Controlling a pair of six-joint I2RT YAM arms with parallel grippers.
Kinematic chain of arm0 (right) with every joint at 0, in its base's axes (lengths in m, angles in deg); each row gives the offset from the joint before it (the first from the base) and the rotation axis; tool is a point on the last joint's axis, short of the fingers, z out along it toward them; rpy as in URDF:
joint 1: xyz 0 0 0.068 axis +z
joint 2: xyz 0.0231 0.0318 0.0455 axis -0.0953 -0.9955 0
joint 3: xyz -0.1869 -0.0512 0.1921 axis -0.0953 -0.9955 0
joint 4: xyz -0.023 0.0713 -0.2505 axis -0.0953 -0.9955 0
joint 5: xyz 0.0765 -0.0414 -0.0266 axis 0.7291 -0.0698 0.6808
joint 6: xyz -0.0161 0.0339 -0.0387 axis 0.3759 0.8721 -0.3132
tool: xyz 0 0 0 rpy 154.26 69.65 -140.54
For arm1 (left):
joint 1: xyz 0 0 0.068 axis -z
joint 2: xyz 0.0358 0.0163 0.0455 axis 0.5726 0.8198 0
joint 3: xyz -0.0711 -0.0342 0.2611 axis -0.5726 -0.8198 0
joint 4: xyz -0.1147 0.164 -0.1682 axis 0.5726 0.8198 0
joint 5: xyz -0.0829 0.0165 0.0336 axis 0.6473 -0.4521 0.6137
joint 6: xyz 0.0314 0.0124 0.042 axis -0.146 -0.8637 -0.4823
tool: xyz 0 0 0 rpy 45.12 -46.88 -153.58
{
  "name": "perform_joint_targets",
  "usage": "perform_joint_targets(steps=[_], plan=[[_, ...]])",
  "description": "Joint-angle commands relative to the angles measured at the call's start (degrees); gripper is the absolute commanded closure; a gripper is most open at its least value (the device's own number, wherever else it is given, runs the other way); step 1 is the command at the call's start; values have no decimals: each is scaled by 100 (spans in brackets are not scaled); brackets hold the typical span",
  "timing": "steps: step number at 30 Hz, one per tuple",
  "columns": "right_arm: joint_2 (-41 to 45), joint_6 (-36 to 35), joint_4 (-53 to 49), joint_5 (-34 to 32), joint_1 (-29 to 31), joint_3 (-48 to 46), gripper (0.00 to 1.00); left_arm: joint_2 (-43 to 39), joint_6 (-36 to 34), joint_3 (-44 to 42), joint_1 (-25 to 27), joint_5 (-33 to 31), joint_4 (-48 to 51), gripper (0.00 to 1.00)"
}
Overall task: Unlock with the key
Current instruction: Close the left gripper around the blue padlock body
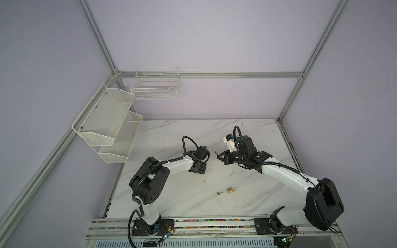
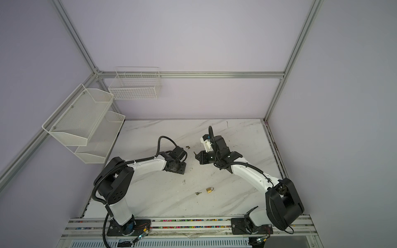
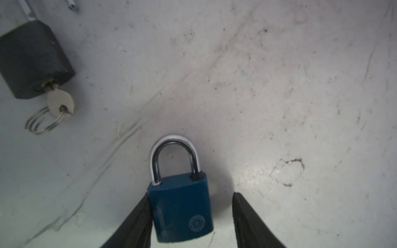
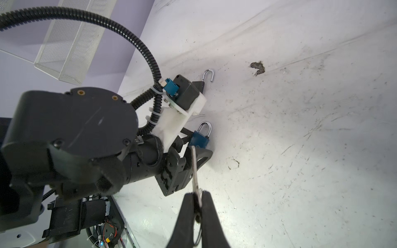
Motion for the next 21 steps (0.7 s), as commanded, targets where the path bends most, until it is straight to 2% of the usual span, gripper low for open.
perform_joint_targets(steps=[1, 9, 21], plan=[[7, -131, -131, -9, -19, 61, 100, 244, 294, 638, 144, -402, 462, 44], [52, -140, -159, -10, -19, 22, 100, 496, 483, 870, 178, -648, 642, 49], [86, -150, -219, -89, -19, 52, 100, 468, 574, 697, 177, -418, 850, 57]])
